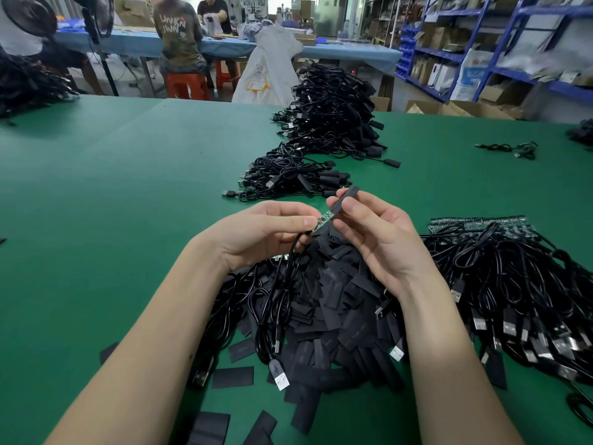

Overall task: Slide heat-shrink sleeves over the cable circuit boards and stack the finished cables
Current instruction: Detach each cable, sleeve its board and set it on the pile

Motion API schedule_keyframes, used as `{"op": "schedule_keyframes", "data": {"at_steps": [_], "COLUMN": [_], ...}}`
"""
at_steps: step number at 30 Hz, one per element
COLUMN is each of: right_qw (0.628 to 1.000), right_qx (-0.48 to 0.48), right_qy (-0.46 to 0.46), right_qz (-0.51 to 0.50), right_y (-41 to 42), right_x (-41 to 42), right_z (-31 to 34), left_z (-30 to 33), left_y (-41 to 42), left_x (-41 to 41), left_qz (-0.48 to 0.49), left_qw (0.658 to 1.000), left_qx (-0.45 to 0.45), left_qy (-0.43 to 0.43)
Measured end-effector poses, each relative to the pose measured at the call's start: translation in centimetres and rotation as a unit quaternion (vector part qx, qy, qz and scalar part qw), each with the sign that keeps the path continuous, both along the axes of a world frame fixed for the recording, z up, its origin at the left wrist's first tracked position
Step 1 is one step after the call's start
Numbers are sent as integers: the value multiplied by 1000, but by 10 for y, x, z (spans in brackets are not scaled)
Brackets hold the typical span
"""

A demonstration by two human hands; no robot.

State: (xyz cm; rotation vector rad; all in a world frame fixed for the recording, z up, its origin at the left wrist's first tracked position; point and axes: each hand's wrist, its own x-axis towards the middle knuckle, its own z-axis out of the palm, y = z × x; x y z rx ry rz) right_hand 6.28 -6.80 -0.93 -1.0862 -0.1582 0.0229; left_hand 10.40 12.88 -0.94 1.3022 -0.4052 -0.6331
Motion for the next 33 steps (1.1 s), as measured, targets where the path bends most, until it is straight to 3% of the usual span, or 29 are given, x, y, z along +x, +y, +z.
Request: {"op": "schedule_keyframes", "data": {"at_steps": [33], "right_qw": [999], "right_qx": [25], "right_qy": [5], "right_qz": [-22], "right_y": [2], "right_x": [2], "right_z": [-6], "left_z": [5], "left_y": [0], "left_x": [0], "left_qz": [9], "left_qw": [1000], "left_qx": [10], "left_qy": [18]}}
